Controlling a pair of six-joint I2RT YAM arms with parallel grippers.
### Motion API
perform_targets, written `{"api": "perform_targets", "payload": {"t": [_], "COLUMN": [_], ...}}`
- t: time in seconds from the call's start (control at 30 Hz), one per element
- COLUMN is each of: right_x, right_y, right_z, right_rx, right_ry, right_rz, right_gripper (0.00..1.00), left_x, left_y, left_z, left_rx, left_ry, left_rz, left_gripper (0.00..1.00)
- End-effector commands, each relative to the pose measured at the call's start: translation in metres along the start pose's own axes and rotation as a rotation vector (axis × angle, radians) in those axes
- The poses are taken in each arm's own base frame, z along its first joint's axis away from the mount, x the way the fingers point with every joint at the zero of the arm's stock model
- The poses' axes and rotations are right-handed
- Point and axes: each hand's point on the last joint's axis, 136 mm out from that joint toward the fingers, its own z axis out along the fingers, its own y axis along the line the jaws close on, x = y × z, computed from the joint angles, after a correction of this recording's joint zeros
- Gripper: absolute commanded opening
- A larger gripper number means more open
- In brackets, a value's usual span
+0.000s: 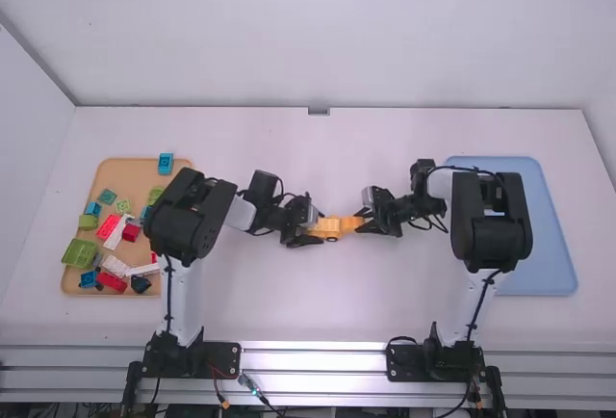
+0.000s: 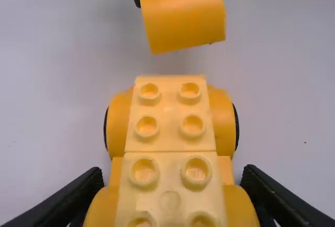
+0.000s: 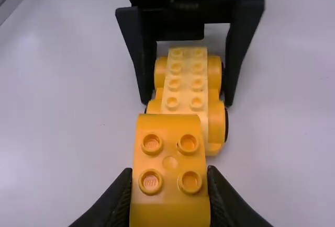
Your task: Assemble lego blocks to make yellow taxi
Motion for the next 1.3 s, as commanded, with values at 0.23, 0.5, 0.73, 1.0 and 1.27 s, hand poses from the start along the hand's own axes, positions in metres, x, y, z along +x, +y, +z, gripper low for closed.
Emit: {"api": "perform_targets", "payload": {"t": [0.23, 0.5, 0.73, 1.0, 1.27], "right_x": [-0.031, -0.035, -0.046, -0.049, -0.051], "right_y": [-0.006, -0.017, -0.009, -0.014, 0.004], "right_z": [-0.01, 0.01, 0.023, 0.028, 0.041], "right_rx": [0.035, 0.047, 0.012, 0.075, 0.084], "right_ry": [-0.029, 0.092, 0.106, 0.135, 0.098], "right_rz": [-0.074, -0.02, -0.04, -0.03, -0.07], "right_gripper": [0.23, 0.16, 0.14, 0.13, 0.08], "left_x": [0.004, 0.004, 0.005, 0.005, 0.005], "left_y": [-0.005, -0.005, -0.003, -0.003, -0.003], "left_z": [0.001, 0.001, -0.001, -0.001, -0.001], "left_rx": [0.016, 0.016, 0.01, 0.009, 0.008], "left_ry": [-0.003, -0.006, -0.003, -0.004, -0.004], "left_rz": [-0.021, -0.023, -0.031, -0.029, -0.028], "left_gripper": [0.5, 0.48, 0.48, 0.49, 0.49]}}
